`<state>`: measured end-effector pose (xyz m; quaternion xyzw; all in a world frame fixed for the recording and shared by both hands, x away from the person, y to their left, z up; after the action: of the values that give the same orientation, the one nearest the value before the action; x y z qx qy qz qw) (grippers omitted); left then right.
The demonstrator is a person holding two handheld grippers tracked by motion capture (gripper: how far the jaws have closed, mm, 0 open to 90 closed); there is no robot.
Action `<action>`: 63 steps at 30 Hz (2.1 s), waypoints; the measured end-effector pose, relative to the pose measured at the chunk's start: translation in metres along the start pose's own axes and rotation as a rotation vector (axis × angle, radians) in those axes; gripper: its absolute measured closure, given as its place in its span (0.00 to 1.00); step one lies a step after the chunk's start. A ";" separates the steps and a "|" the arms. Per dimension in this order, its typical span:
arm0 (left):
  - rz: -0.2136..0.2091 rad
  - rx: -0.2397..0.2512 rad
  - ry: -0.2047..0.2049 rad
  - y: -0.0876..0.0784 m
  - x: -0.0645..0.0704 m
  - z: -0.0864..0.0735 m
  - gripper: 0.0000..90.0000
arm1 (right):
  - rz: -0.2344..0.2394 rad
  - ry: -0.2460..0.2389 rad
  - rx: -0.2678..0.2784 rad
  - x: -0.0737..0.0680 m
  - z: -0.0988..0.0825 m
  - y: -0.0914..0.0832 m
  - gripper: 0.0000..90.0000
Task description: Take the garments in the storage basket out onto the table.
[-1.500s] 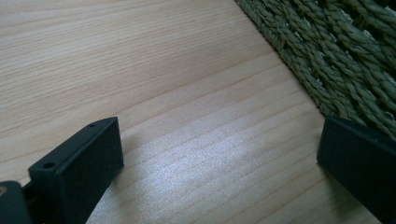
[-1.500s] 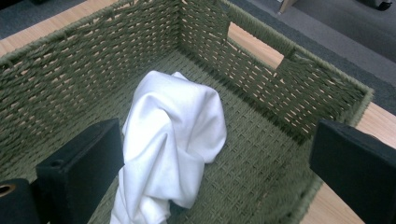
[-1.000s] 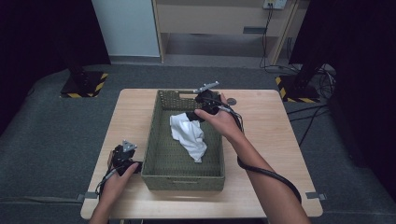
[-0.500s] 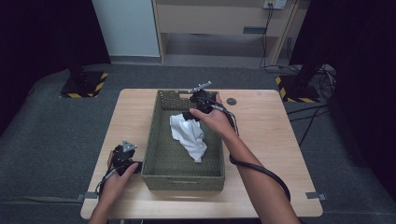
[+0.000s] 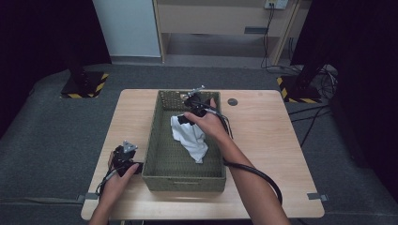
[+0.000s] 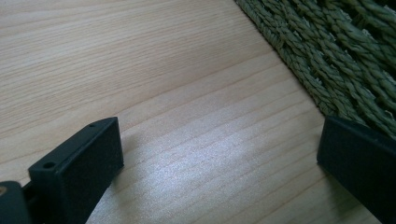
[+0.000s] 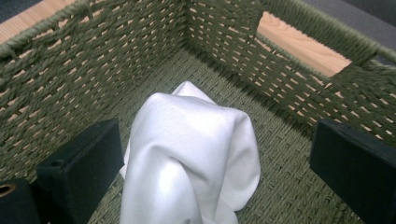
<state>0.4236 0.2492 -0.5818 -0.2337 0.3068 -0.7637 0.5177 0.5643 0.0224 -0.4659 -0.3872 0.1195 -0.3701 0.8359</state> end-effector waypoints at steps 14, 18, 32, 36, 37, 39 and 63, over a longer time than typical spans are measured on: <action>0.000 0.000 0.000 0.000 0.000 0.000 0.00 | 0.008 0.014 -0.004 -0.005 -0.007 0.007 0.03; 0.000 0.001 0.000 0.000 0.000 0.000 0.00 | 0.010 0.023 0.005 -0.005 -0.010 0.007 0.03; 0.000 0.001 0.000 0.000 0.000 0.000 0.00 | 0.024 0.019 -0.003 -0.013 -0.019 0.014 0.03; 0.000 0.000 0.000 0.000 0.000 0.000 0.00 | 0.028 0.024 -0.009 -0.014 -0.021 0.016 0.03; 0.000 0.000 0.000 0.000 0.000 0.000 0.00 | 0.028 0.026 -0.012 -0.015 -0.022 0.016 0.03; 0.000 0.000 -0.001 0.000 0.000 0.000 0.00 | 0.031 0.022 -0.014 -0.015 -0.025 0.018 0.03; 0.000 -0.002 0.001 0.000 0.000 0.000 0.00 | 0.043 0.047 -0.066 -0.016 -0.041 0.046 0.03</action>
<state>0.4235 0.2493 -0.5818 -0.2339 0.3078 -0.7636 0.5171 0.5574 0.0308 -0.5288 -0.4030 0.1596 -0.3568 0.8275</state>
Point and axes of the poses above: each handheld gripper's, and its own axes: y roughly forward along the jaws, z roughly out of its top, x roughly to its right, the point moved 6 cm from there along y, roughly forward along the jaws, and after that the axes turned 4 degrees about -y, right-handed, at the moved point
